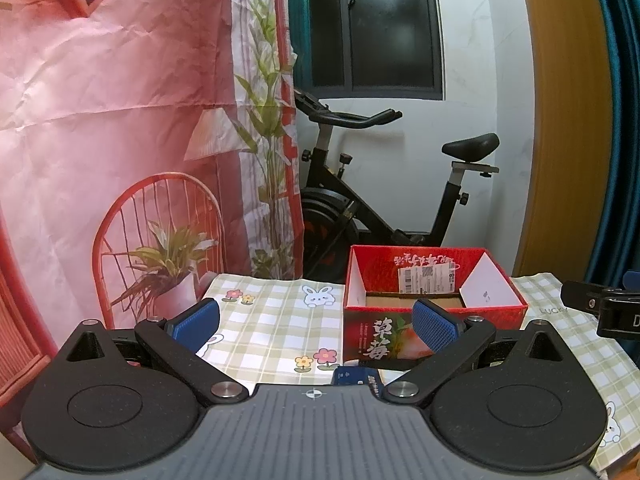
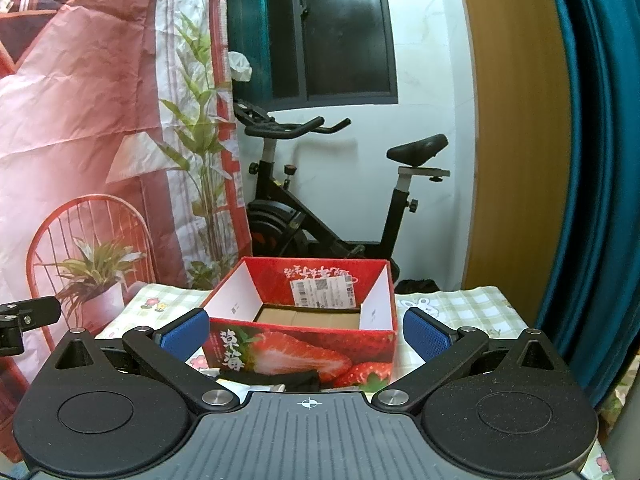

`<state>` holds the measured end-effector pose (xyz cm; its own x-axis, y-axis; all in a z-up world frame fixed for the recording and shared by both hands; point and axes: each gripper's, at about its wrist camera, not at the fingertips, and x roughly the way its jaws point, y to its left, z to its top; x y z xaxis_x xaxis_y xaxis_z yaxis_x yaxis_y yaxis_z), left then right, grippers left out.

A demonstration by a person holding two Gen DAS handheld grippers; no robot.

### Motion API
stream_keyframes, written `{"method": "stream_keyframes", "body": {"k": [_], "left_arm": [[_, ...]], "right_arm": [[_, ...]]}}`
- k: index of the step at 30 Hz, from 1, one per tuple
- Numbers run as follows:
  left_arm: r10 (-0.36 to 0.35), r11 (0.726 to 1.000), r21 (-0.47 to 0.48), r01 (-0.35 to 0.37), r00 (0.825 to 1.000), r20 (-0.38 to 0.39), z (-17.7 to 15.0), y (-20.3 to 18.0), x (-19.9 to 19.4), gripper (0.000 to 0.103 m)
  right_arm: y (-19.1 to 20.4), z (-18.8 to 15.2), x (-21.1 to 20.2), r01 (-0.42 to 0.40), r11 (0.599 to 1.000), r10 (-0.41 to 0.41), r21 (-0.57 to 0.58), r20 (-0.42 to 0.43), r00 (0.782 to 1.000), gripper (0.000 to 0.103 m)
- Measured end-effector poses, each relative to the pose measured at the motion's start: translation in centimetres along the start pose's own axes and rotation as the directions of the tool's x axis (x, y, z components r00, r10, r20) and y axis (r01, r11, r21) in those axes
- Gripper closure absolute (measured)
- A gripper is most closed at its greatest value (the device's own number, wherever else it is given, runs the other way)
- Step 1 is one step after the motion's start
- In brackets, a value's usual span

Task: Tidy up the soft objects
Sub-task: 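Lower the left tool onto the blue cotton-pad bag and close it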

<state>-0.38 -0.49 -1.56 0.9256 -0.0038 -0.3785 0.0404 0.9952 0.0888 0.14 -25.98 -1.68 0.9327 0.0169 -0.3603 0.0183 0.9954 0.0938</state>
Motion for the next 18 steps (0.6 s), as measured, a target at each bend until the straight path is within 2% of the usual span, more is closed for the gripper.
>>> {"method": "stream_keyframes", "body": {"k": [11,18], "left_arm": [[-0.019,1.0,0.016,0.02,0.999,-0.033,0.0,0.3,1.4,0.0],[-0.005,1.0,-0.005,0.005,0.996,-0.091,-1.0,1.6,4.6,0.0]], "right_arm": [[-0.8,-1.0,1.2,-0.03,0.998,0.031,0.058,-0.021,0.999,0.0],[-2.0,-3.9,4.1,-0.071,0.994,0.071,0.083,-0.003,0.997,0.0]]}}
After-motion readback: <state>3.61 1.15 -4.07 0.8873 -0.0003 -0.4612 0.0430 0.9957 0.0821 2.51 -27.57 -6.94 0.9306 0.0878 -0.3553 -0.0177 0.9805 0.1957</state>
